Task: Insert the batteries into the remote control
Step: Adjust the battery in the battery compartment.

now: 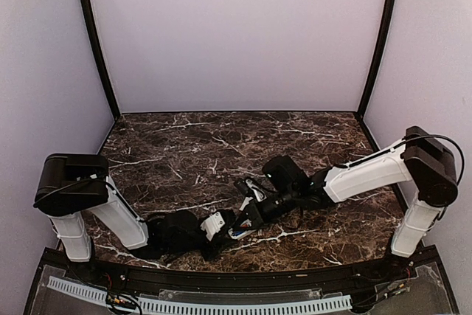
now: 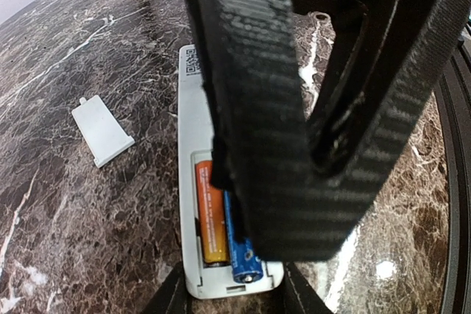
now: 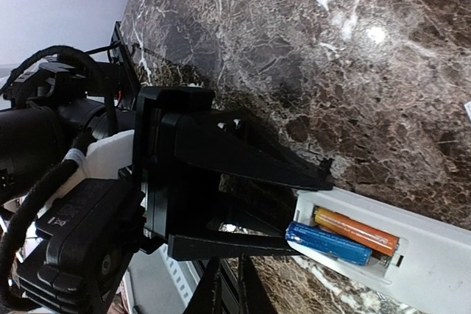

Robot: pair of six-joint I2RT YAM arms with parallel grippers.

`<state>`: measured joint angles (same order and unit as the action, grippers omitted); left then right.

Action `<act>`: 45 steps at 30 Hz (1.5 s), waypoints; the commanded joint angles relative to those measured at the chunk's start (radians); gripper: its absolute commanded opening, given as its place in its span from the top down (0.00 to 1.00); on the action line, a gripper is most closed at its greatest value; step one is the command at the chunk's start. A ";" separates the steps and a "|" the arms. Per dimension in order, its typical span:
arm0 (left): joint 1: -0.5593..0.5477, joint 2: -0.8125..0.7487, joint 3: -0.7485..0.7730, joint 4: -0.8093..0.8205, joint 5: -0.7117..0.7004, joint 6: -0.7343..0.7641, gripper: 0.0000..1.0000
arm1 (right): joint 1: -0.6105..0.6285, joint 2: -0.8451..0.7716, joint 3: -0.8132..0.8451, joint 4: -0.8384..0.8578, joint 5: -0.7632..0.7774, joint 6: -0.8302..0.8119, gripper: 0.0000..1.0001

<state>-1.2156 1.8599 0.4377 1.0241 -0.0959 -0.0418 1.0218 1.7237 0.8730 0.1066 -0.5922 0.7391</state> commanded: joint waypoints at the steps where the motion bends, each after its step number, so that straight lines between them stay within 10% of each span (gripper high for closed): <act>1: -0.002 0.016 -0.025 -0.071 -0.013 -0.016 0.67 | 0.016 0.054 0.028 0.066 -0.065 0.009 0.93; 45: -0.002 -0.001 -0.031 -0.097 -0.025 -0.014 0.72 | -0.019 0.149 0.091 -0.103 0.017 0.049 1.00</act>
<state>-1.2156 1.8595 0.4377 1.0237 -0.1032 -0.0490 1.0264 1.8854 0.9707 0.0471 -0.6006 0.7815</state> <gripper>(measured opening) 0.362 0.004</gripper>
